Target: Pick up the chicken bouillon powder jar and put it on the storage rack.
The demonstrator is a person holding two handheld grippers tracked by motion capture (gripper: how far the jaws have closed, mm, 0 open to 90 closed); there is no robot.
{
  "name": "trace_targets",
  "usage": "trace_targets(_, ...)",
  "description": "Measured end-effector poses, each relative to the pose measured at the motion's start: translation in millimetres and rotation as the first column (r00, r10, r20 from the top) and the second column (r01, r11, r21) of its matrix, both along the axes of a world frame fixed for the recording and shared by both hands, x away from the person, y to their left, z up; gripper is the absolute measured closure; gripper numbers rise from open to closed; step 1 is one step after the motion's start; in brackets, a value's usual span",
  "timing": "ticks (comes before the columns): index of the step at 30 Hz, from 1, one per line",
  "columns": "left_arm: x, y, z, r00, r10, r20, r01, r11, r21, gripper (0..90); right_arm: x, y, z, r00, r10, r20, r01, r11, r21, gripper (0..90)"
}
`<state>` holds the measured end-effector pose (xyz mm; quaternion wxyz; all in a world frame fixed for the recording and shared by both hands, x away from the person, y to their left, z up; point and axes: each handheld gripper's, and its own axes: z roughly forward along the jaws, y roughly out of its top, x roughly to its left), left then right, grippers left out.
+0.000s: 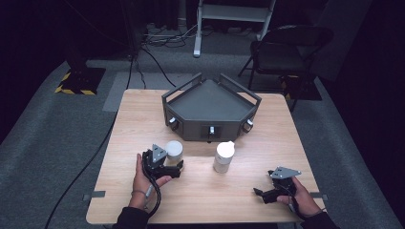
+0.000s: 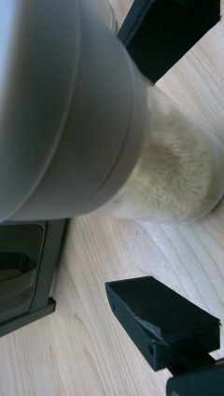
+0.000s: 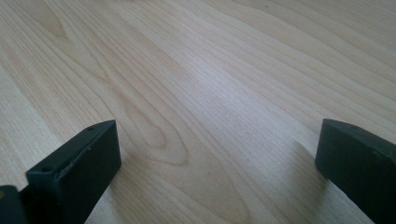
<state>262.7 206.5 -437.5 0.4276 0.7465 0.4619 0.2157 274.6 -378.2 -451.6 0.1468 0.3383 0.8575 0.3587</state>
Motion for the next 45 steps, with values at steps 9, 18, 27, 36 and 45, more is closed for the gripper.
trace_targets(9, 4.9, -4.6, -2.7, 1.0, -0.001, 0.009, 0.001, 0.9997, -0.025, 1.1, 0.0, 0.0, 0.0, 1.0, 0.0, 0.0, 0.0, 1.0, 0.0, 0.0)
trace_targets(18, 8.1, -10.2, -5.1, 0.9998, 0.004, 0.018, -0.004, 0.9995, -0.031, 1.5, 0.0, 0.0, 0.0, 1.0, 0.0, 0.0, 0.0, 1.0, 0.0, 0.0)
trace_targets(27, 11.1, -9.5, -9.4, 0.9994, -0.006, 0.033, 0.008, 0.9988, -0.049, 20.9, 0.0, 0.0, 0.0, 1.0, 0.0, 0.0, 0.0, 1.0, 0.0, 0.0)
trace_targets(36, 7.7, -13.7, -7.7, 0.9987, -0.008, 0.051, 0.009, 0.9997, -0.022, 32.3, 0.0, 0.0, 0.0, 1.0, 0.0, 0.0, 0.0, 1.0, 0.0, 0.0)
trace_targets(45, 5.6, -18.1, -4.0, 0.9988, 0.005, 0.048, -0.005, 1.0, -0.001, 32.6, 0.1, -0.1, 0.0, 1.0, 0.001, 0.001, -0.001, 1.0, 0.0, 0.0)
